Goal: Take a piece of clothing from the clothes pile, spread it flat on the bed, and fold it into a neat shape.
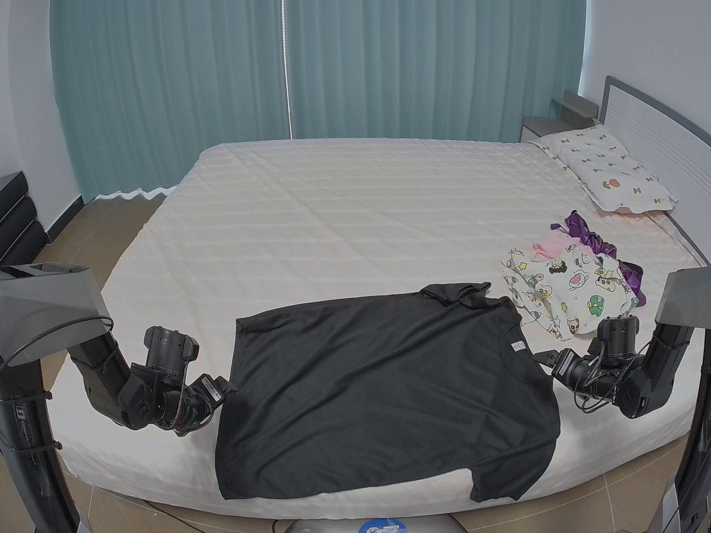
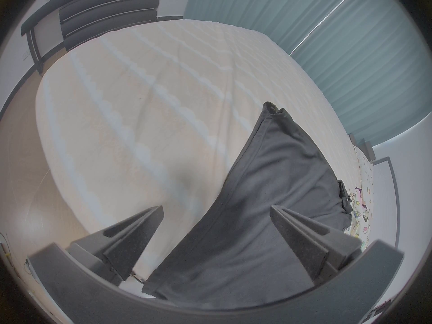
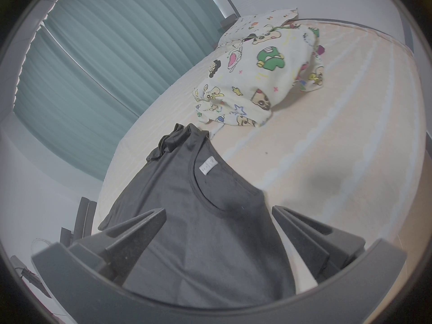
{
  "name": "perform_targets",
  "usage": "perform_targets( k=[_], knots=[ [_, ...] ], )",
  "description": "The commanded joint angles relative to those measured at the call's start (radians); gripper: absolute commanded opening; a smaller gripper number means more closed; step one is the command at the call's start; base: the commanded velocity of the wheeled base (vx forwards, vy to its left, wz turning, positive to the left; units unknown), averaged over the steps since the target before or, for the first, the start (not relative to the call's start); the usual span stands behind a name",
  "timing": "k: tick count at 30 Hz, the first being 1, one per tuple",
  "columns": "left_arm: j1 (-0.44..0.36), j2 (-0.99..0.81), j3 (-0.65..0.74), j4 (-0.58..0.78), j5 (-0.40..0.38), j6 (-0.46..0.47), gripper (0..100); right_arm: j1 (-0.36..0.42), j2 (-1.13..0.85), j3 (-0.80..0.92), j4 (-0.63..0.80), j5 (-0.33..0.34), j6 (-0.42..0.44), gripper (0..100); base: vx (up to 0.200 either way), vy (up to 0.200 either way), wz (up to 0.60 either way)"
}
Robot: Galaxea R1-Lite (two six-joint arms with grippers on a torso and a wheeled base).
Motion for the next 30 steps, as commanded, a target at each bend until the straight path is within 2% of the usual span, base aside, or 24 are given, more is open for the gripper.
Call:
perform_targets(
  k=[1, 3, 5, 8, 9, 11, 12, 13, 17, 18, 20, 23, 30],
  knots=[
    [0.000, 0.001, -0.001, -0.001, 0.001, 0.000, 100, 0.023, -0.007, -0.019, -0.002, 0.001, 0.030, 100, 0.000, 0.000, 0.00],
    [0.002, -0.001, 0.001, -0.001, -0.002, 0.000, 100, 0.043, -0.016, -0.050, -0.003, -0.008, 0.086, 100, 0.000, 0.000, 0.00],
    [0.002, -0.002, 0.001, -0.001, -0.007, 0.000, 100, 0.057, -0.021, -0.067, -0.002, -0.011, 0.104, 100, 0.000, 0.000, 0.00],
    [0.002, -0.007, 0.013, -0.001, -0.031, -0.002, 100, 0.118, -0.020, -0.119, 0.015, -0.031, 0.151, 100, 0.000, 0.000, 0.00],
    [0.002, -0.008, 0.016, -0.001, -0.044, -0.003, 100, 0.157, -0.009, -0.154, 0.029, -0.055, 0.171, 100, 0.000, 0.000, 0.00],
    [0.002, -0.010, 0.016, 0.000, -0.050, -0.003, 100, 0.174, -0.001, -0.179, 0.044, -0.071, 0.184, 100, 0.000, 0.000, 0.00],
    [0.003, -0.007, 0.016, 0.000, -0.053, -0.005, 100, 0.201, 0.007, -0.253, 0.101, -0.107, 0.211, 100, 0.000, 0.000, 0.00],
    [0.003, -0.007, 0.016, 0.000, -0.053, -0.005, 100, 0.209, 0.007, -0.288, 0.135, -0.111, 0.225, 100, 0.000, 0.000, 0.00],
    [0.008, -0.010, 0.015, -0.001, -0.056, -0.035, 100, 0.218, 0.030, -0.463, 0.291, -0.109, 0.279, 100, 0.000, 0.000, 0.00],
    [0.008, -0.010, 0.015, -0.001, -0.056, -0.035, 100, 0.218, 0.030, -0.463, 0.291, -0.109, 0.279, 100, 0.000, 0.000, 0.00],
    [0.008, -0.021, 0.015, -0.001, -0.081, -0.054, 100, 0.218, 0.092, -0.621, 0.400, -0.109, 0.331, 100, 0.000, 0.000, 0.00],
    [0.008, -0.033, 0.019, 0.000, -0.111, -0.057, 100, 0.223, 0.171, -0.773, 0.483, -0.111, 0.379, 100, 0.000, 0.000, 0.00],
    [0.008, -0.033, 0.024, -0.001, -0.120, -0.069, 100, 0.243, 0.289, -1.009, 0.607, -0.118, 0.397, 100, 0.000, 0.000, 0.00]
  ],
)
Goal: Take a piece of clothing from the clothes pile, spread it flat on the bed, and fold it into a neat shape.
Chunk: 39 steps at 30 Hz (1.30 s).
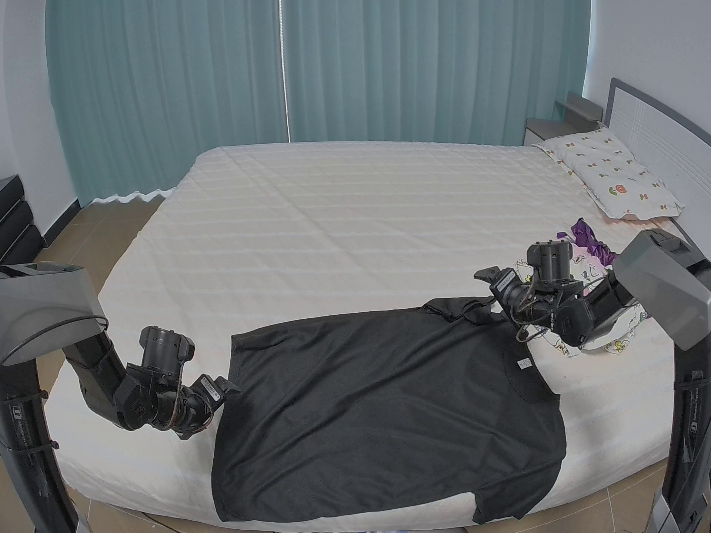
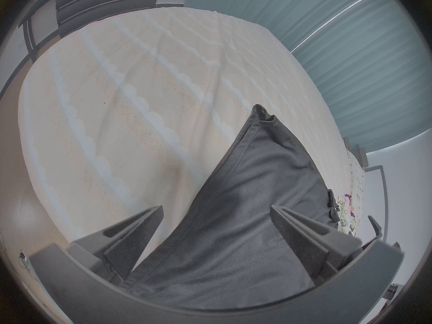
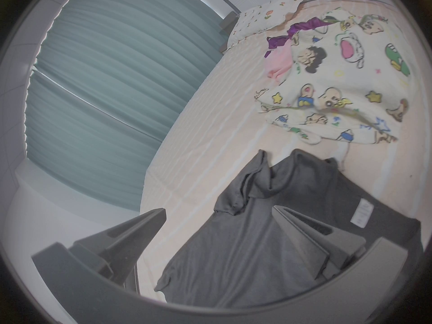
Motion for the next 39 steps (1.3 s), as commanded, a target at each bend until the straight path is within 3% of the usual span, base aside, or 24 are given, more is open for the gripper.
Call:
perform_targets(
  k=[1, 16, 39],
  knots=[
    [0.001, -0.012, 0.004, -0.001, -0.020, -0.015, 100, 0.021, 0.168, -0.218, 0.113, -0.008, 0.038, 100, 0.000, 0.000, 0.00],
    [-0.001, -0.006, 0.001, -0.001, -0.019, -0.013, 100, 0.025, 0.320, -0.527, 0.297, -0.025, 0.040, 100, 0.000, 0.000, 0.00],
    [-0.002, -0.008, 0.006, -0.002, -0.016, -0.013, 100, 0.025, 0.456, -0.714, 0.286, -0.051, 0.040, 100, 0.000, 0.000, 0.00]
  ],
)
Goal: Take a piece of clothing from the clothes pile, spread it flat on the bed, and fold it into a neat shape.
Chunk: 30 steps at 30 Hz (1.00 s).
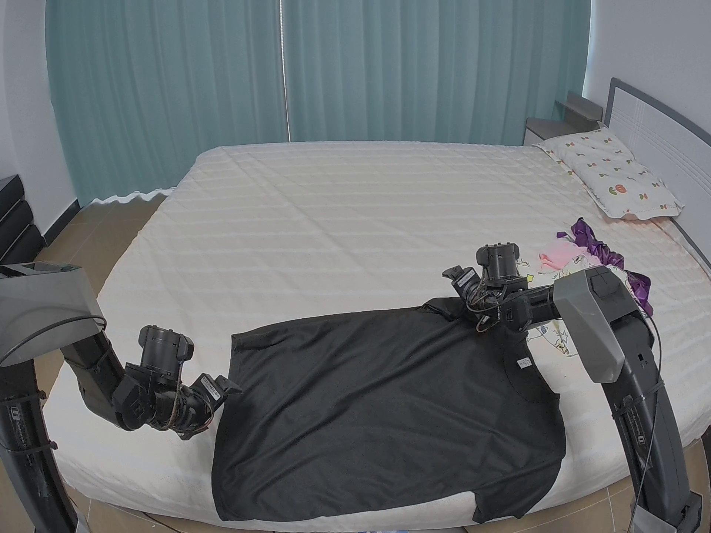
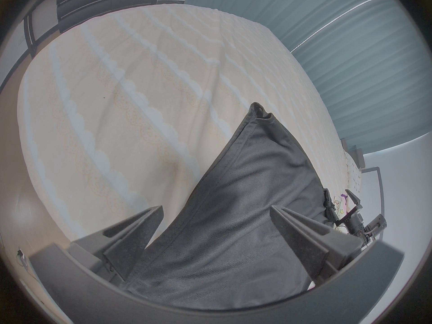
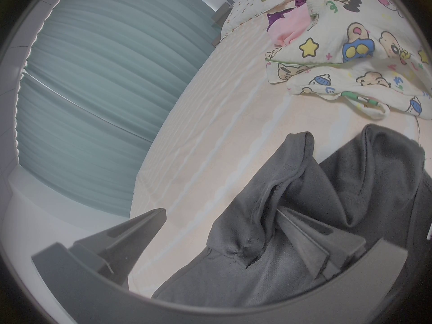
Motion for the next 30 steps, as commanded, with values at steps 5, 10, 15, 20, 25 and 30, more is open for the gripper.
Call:
perform_targets(
  k=[5, 10, 15, 20, 25, 30],
  knots=[
    [0.000, 0.002, 0.000, 0.000, 0.001, -0.002, 100, 0.000, 0.039, -0.012, -0.234, 0.000, 0.009, 100, 0.000, 0.000, 0.00],
    [0.000, 0.002, 0.000, 0.000, 0.004, -0.002, 100, -0.001, 0.024, -0.012, -0.375, 0.002, 0.011, 100, 0.000, 0.000, 0.00],
    [0.000, 0.002, 0.000, 0.000, 0.007, -0.002, 100, -0.012, -0.016, -0.012, -0.458, 0.009, 0.006, 100, 0.000, 0.000, 0.00],
    [-0.002, 0.003, 0.000, 0.000, 0.007, -0.002, 100, -0.018, 0.012, -0.012, -0.409, 0.003, -0.011, 100, 0.000, 0.000, 0.00],
    [-0.002, 0.003, 0.000, 0.000, 0.007, -0.002, 100, -0.016, 0.064, -0.012, -0.395, -0.003, -0.155, 100, 0.000, 0.000, 0.00],
    [-0.002, 0.003, 0.000, 0.000, 0.009, -0.002, 100, -0.010, 0.051, -0.012, -0.443, -0.035, -0.152, 100, 0.000, 0.000, 0.00]
  ],
)
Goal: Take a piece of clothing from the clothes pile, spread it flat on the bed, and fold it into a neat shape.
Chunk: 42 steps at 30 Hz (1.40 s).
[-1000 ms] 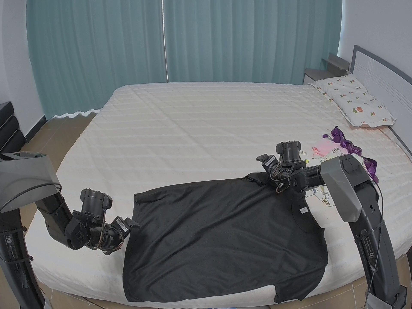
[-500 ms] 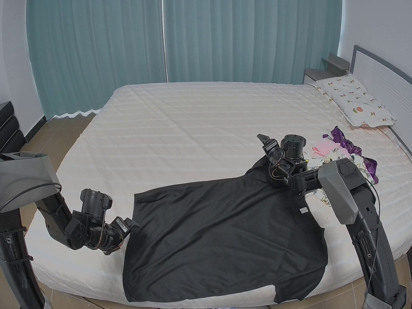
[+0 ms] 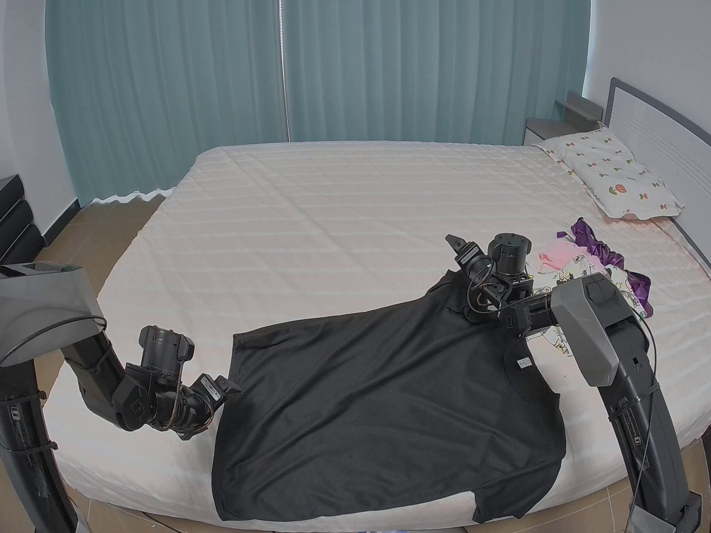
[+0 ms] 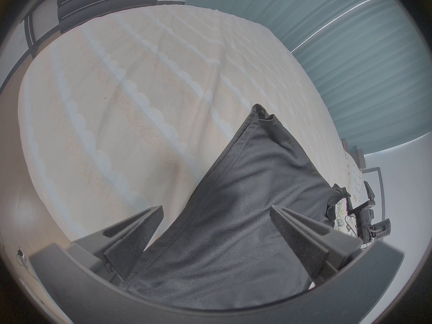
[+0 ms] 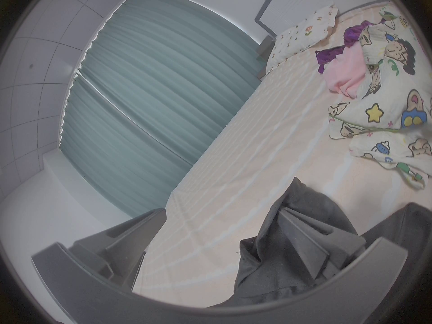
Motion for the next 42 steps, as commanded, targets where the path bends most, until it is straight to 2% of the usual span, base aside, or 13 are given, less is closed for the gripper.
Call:
perform_targets(
  k=[1, 5, 7, 9, 13, 16, 21, 26, 30, 35, 42],
  knots=[
    [0.000, 0.003, 0.000, 0.000, 0.000, 0.001, 100, 0.009, 0.008, 0.000, -0.050, -0.039, -0.002, 100, 0.000, 0.000, 0.00],
    [-0.001, 0.003, 0.000, 0.000, 0.000, -0.001, 100, 0.009, -0.006, 0.000, -0.079, -0.050, 0.001, 100, 0.000, 0.000, 0.00],
    [-0.001, 0.004, 0.000, 0.000, 0.000, 0.001, 100, 0.009, -0.033, 0.000, -0.139, -0.069, -0.003, 100, 0.000, 0.000, 0.00],
    [-0.001, 0.004, 0.000, 0.000, 0.000, 0.001, 100, 0.010, -0.056, 0.000, -0.145, -0.056, -0.010, 100, 0.000, 0.000, 0.00],
    [-0.001, 0.004, 0.000, 0.000, 0.000, 0.001, 100, 0.010, -0.024, 0.000, -0.030, -0.046, -0.079, 100, 0.000, 0.000, 0.00],
    [-0.001, 0.004, 0.000, 0.000, 0.000, 0.001, 100, 0.003, 0.017, 0.000, -0.065, -0.049, -0.096, 100, 0.000, 0.000, 0.00],
    [-0.003, 0.006, -0.001, 0.000, 0.002, 0.001, 100, 0.003, 0.088, 0.000, -0.024, -0.058, -0.155, 100, 0.000, 0.000, 0.00],
    [-0.001, 0.006, -0.001, 0.000, 0.000, 0.001, 100, 0.000, 0.075, 0.000, -0.010, -0.067, -0.166, 100, 0.000, 0.000, 0.00],
    [-0.001, 0.006, -0.001, 0.000, 0.002, 0.001, 100, -0.005, 0.043, 0.000, 0.016, -0.101, -0.185, 100, 0.000, 0.000, 0.00],
    [-0.001, 0.004, -0.001, 0.000, 0.000, 0.001, 100, -0.033, -0.035, 0.000, 0.096, -0.121, -0.181, 100, 0.000, 0.000, 0.00],
    [-0.001, 0.004, -0.001, 0.000, 0.000, 0.001, 100, -0.069, -0.164, 0.211, 0.102, -0.081, -0.191, 100, 0.000, 0.000, 0.00]
  ],
)
